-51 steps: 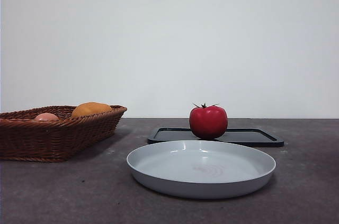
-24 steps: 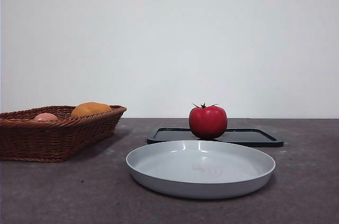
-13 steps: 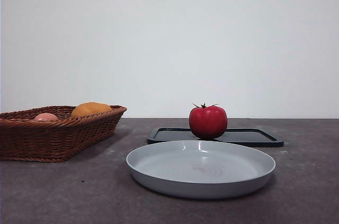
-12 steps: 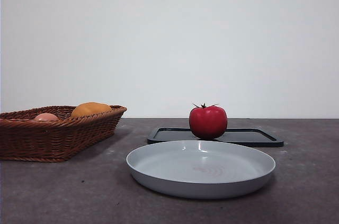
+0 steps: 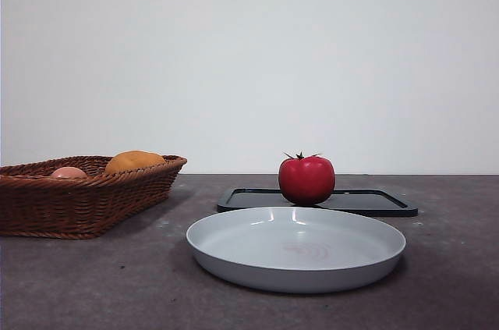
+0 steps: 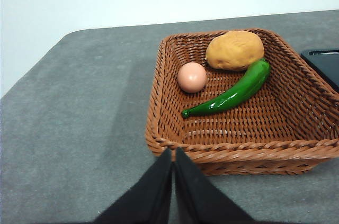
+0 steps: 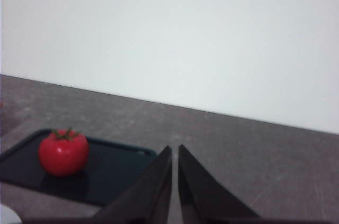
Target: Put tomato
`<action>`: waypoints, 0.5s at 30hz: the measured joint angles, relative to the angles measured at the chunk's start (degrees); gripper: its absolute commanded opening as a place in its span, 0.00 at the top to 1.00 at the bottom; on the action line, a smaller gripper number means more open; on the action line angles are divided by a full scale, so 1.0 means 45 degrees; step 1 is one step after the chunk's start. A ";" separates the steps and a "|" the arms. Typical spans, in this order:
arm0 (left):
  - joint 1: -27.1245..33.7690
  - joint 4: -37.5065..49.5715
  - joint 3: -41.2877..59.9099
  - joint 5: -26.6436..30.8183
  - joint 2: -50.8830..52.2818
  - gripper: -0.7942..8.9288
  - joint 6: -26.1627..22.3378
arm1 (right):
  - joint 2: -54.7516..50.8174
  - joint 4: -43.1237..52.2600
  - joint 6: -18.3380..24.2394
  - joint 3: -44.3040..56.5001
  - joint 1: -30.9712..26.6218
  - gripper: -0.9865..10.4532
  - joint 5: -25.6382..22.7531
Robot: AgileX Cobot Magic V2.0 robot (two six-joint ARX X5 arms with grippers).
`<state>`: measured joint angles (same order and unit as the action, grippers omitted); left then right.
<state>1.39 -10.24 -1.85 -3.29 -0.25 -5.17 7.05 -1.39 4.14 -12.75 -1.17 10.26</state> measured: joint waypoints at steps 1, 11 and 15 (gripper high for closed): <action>0.0000 0.0000 0.0000 0.0000 0.0000 0.91 0.0000 | -0.0126 -0.0010 -0.0024 0.0185 0.0000 0.90 -0.0005; 0.0000 0.0000 -0.0005 0.0000 0.0000 0.91 0.0000 | -0.1413 0.0219 -0.0763 0.2574 0.0019 0.90 -0.0267; 0.0000 0.0000 -0.0005 0.0000 0.0000 0.91 0.0005 | -0.1481 -0.0291 -0.1020 0.2633 0.0058 0.90 -0.0573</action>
<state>1.39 -10.24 -1.87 -3.29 -0.25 -5.15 0.38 -2.70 -0.45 -0.91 -0.91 7.68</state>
